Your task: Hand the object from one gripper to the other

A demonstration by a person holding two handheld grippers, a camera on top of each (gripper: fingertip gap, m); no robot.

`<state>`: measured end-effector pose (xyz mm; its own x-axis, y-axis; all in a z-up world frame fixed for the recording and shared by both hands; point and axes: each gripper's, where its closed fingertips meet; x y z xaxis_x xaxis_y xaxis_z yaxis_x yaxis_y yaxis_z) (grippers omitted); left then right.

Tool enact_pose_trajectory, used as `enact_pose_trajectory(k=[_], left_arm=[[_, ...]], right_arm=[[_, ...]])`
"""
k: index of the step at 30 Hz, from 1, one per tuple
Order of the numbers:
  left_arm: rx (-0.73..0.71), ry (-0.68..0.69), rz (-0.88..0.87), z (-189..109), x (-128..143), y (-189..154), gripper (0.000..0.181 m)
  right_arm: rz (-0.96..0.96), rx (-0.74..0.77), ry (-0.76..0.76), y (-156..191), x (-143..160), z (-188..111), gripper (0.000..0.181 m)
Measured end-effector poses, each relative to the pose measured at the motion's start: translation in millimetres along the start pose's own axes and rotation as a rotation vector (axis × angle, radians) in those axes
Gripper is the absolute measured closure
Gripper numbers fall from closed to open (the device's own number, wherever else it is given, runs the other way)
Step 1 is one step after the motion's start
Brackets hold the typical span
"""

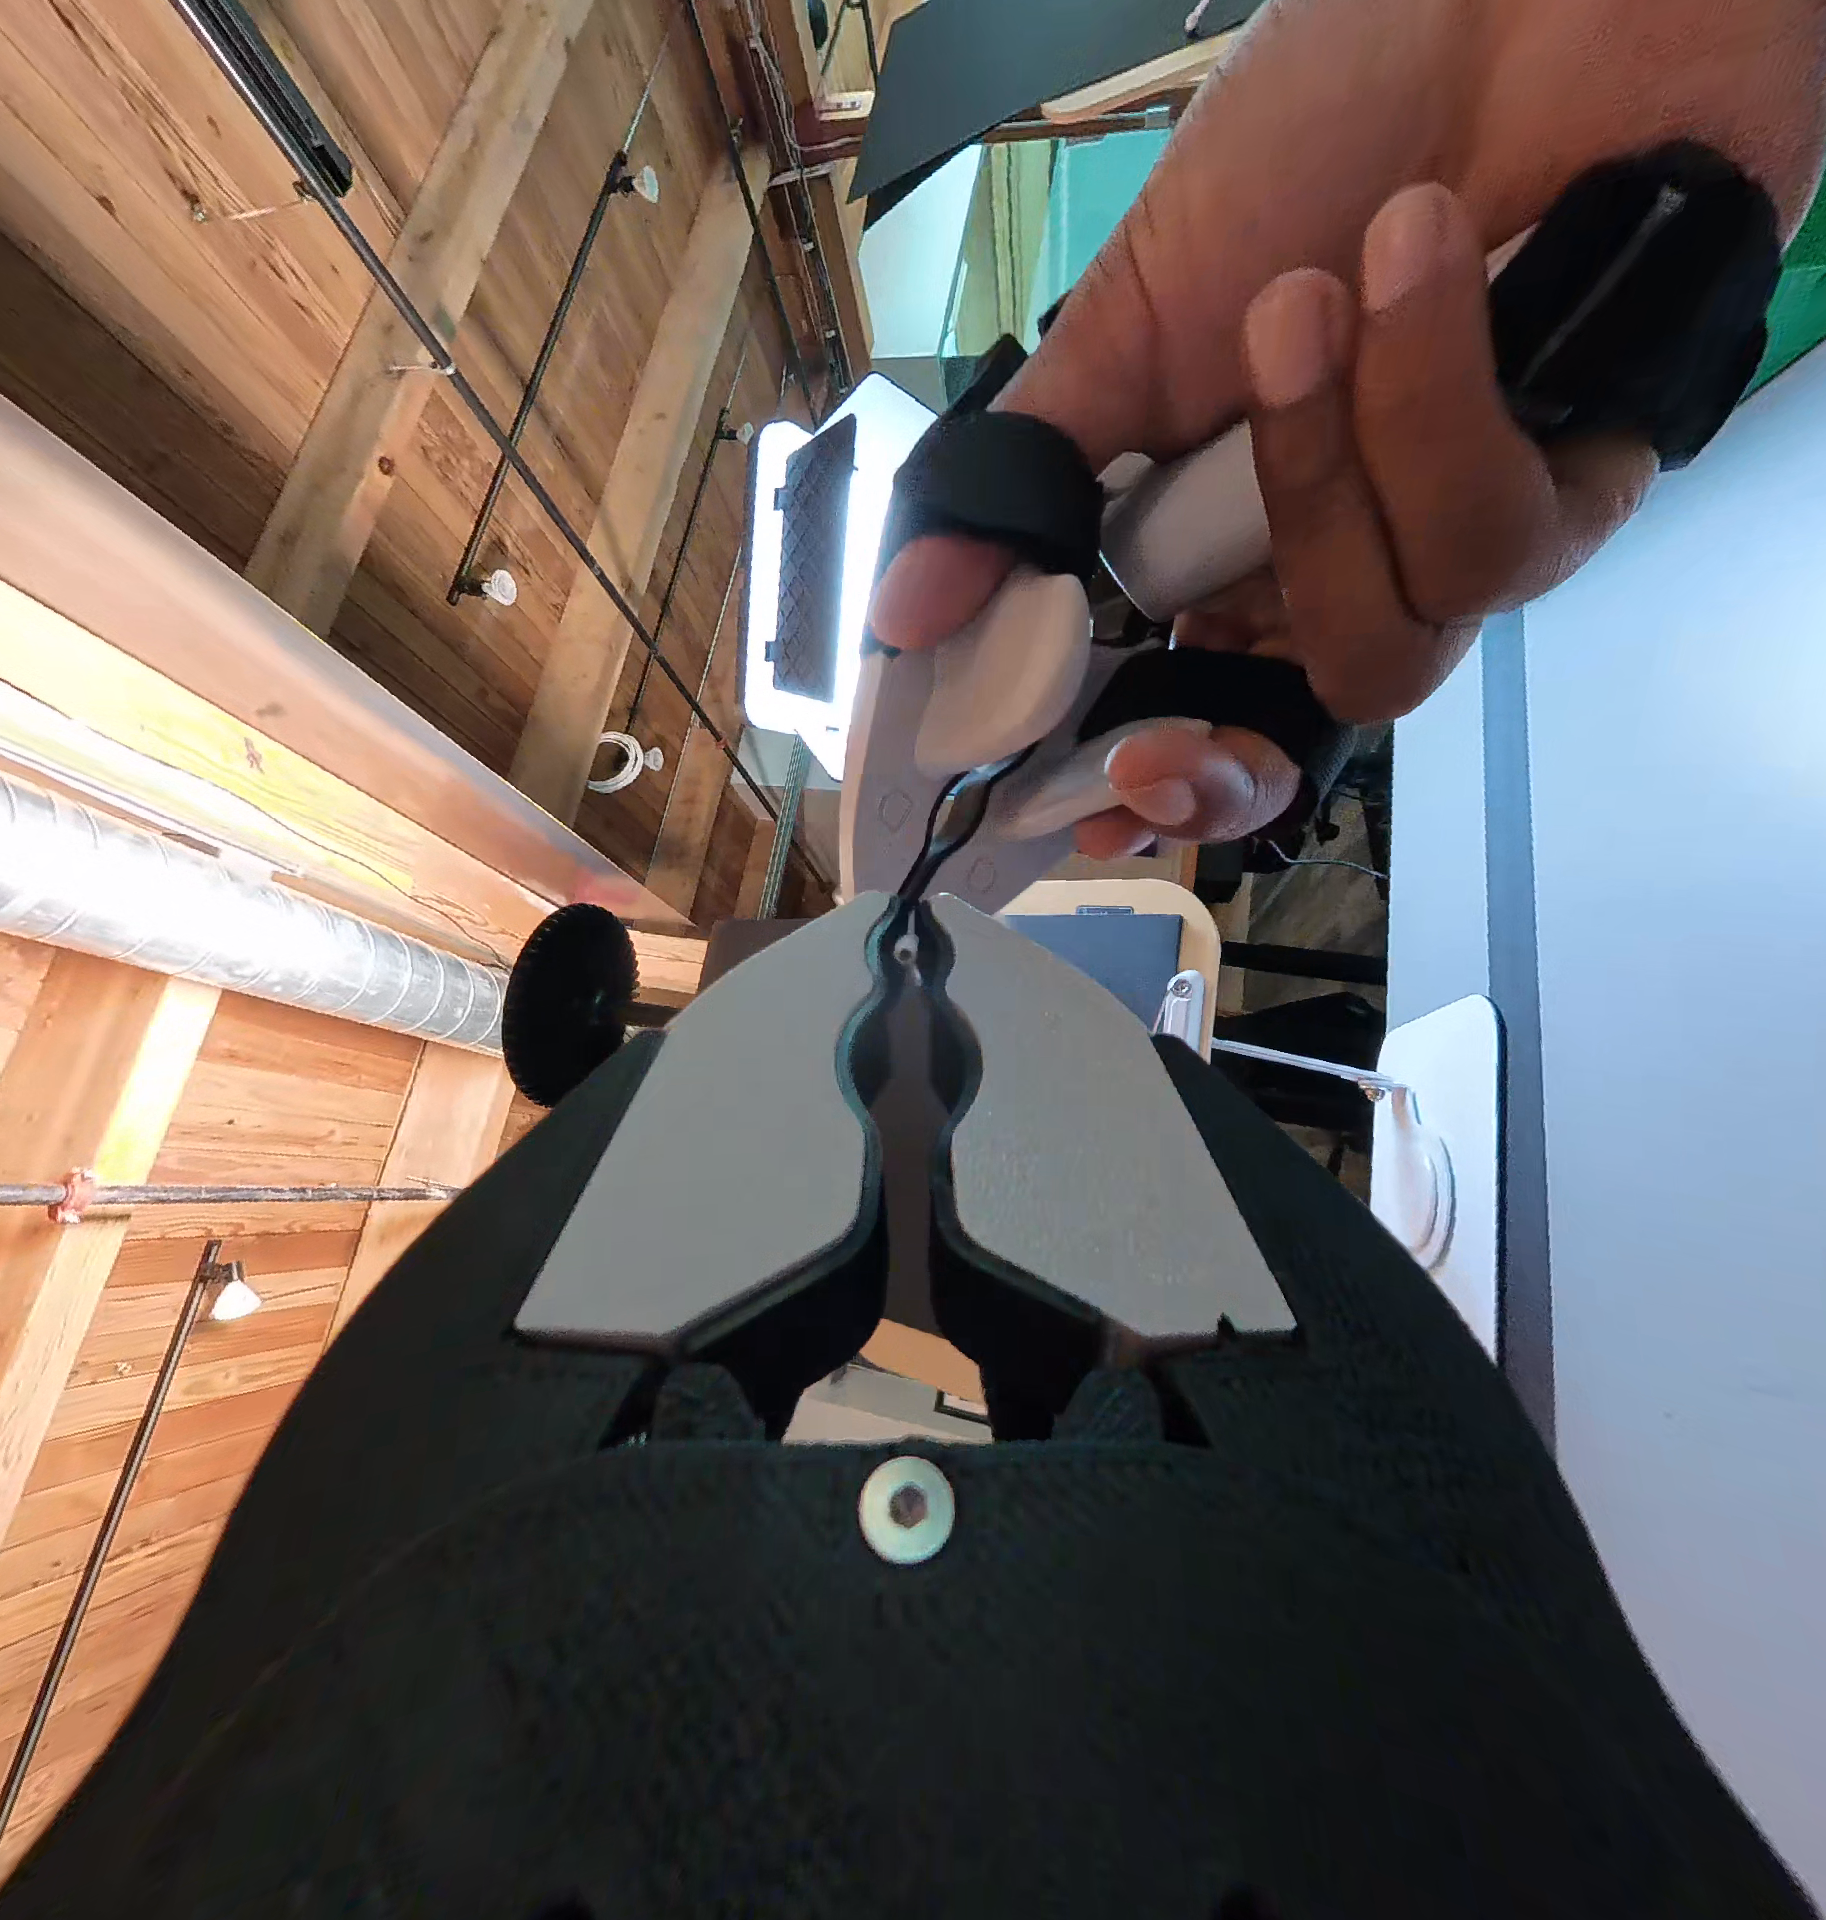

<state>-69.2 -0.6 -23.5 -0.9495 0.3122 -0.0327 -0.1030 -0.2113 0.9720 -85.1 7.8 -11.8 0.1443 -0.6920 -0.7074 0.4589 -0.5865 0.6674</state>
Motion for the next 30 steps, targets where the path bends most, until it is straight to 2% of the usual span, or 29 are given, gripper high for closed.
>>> enact_pose_trajectory(k=[2, 4, 8, 12, 14, 17, 20, 23, 26, 30], left_arm=[[0.013, -0.013, -0.037, 0, 0, -1, 0.179], [0.065, -0.049, -0.150, -1, -3, 0, 0.179], [0.267, -0.151, -0.534, -3, -6, 5, 0.169], [0.533, -0.256, -1.025, -4, 1, 19, 0.153], [0.614, -0.295, -1.268, -4, 11, 31, 0.153], [0.734, -0.305, -1.531, -1, 21, 36, 0.154], [0.809, -0.323, -1.617, 0, 16, 32, 0.150], [0.936, -0.220, -1.607, 1, 5, 9, 0.147], [1.098, -0.215, -1.811, 3, -2, 0, 0.145], [1.106, -0.198, -1.928, 13, 5, -16, 0.146]], right_arm=[[-0.045, 0.010, 0.019, 4, 0, 0, 0.180], [-0.128, 0.051, 0.037, 6, 0, -1, 0.180], [-0.330, 0.164, 0.055, 10, -6, -9, 0.180], [-0.599, 0.415, 0.114, 2, -17, -28, 0.180], [-0.724, 0.559, 0.162, -7, -21, -37, 0.180], [-0.926, 0.790, 0.275, -26, -19, -44, 0.180], [-1.062, 0.916, 0.388, -39, -8, -38, 0.180], [-1.175, 1.022, 0.437, -45, -4, -33, 0.180], [-1.289, 1.148, 0.444, -47, -9, -36, 0.180], [-1.365, 1.256, 0.454, -49, -16, -42, 0.179]])
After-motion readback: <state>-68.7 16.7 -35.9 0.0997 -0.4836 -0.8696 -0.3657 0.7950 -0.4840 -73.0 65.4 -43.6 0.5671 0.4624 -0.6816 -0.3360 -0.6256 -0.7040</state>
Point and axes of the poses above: each gripper's, where its closed fingertips meet, z out along the fingers, x out of its underside, y = z × x across the jaws, and after that the axes turned 10 degrees about y, right-handed
